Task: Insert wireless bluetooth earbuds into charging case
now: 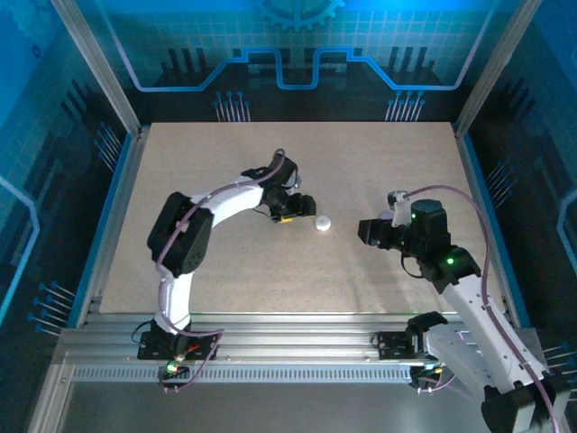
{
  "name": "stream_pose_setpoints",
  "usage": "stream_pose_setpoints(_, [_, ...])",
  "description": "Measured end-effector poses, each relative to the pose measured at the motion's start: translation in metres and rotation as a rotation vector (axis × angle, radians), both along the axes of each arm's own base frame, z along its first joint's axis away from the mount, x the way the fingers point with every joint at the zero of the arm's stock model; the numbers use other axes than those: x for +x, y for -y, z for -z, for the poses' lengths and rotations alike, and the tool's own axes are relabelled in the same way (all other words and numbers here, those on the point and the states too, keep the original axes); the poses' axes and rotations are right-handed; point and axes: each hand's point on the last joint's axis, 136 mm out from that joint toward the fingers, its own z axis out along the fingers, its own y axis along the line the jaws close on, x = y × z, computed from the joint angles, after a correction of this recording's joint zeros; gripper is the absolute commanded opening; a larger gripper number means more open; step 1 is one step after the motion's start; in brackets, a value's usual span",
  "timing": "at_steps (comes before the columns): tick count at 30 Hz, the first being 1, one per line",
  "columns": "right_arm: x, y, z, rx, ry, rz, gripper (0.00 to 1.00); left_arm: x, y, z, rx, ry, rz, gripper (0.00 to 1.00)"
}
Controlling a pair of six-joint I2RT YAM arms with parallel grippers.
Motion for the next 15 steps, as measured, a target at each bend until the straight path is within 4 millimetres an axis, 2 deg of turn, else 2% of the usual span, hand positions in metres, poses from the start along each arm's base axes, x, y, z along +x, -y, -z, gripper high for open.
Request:
stream_pose_setpoints(1, [0.004, 0.005, 0.003, -0.023, 0.005, 0.021, 0.78, 0.001, -0.011, -0.011, 0.02, 0.037, -0.009, 0.99])
stream_pose_setpoints(2, [0.007, 0.012, 0.008, -0.048, 0.009, 0.048, 0.91, 0.002, -0.023, -0.022, 0.04, 0.078, -0.021, 0.99])
stream_pose_setpoints(3, [0.01, 0.018, 0.012, -0.074, 0.013, 0.073, 1.0, 0.004, -0.036, -0.033, 0.058, 0.12, -0.037, 0.99])
stream_pose_setpoints(5, [0.018, 0.036, 0.023, -0.128, 0.026, 0.14, 1.0, 0.006, -0.068, -0.057, 0.107, 0.217, -0.079, 0.99])
stream_pose_setpoints(9, [0.031, 0.064, 0.041, -0.217, 0.061, 0.218, 1.0, 0.01, -0.131, -0.085, 0.226, 0.401, -0.177, 0.99])
stream_pose_setpoints(12, [0.041, 0.078, 0.053, -0.274, 0.109, 0.245, 1.0, 0.006, -0.173, -0.084, 0.378, 0.529, -0.226, 0.99])
stream_pose_setpoints(15, [0.048, 0.09, 0.069, -0.323, 0.15, 0.256, 1.0, -0.005, -0.202, -0.066, 0.504, 0.616, -0.242, 0.99])
